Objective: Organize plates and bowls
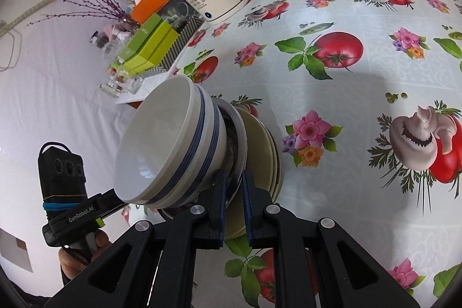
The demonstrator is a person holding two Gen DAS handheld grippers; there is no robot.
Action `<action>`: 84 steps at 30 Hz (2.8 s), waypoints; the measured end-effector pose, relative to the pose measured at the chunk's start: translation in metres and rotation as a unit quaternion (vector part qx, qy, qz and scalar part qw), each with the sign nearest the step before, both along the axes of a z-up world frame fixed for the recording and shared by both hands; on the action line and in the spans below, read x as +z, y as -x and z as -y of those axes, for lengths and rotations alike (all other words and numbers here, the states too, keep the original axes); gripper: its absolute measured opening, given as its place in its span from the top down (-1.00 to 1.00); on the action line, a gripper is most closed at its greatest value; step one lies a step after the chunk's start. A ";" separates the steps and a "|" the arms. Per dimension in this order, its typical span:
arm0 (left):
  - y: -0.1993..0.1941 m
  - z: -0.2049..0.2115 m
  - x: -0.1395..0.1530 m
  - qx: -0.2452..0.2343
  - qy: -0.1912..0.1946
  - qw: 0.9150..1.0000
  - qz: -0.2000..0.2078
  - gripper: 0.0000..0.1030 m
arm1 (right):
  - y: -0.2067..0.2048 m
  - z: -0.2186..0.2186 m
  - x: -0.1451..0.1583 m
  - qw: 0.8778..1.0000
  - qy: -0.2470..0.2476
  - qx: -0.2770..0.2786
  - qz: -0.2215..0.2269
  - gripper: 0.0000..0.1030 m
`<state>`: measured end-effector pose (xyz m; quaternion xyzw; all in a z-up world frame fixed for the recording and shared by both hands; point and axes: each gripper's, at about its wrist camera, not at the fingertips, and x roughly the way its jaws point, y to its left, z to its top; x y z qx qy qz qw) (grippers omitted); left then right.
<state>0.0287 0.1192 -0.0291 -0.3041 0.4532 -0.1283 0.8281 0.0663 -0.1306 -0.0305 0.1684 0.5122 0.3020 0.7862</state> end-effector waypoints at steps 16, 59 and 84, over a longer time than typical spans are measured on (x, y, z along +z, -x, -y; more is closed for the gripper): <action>0.009 0.011 0.009 -0.001 -0.052 0.999 0.015 0.71 | 0.021 0.015 0.014 0.998 0.047 -0.010 0.042 0.10; 0.061 0.065 0.016 0.035 -0.287 0.957 0.015 0.59 | 0.095 -0.030 0.017 0.975 0.175 0.053 0.129 -0.31; 0.055 0.065 0.011 0.035 -0.292 0.956 -0.002 0.59 | 0.092 -0.031 0.016 0.975 0.175 0.054 0.127 -0.31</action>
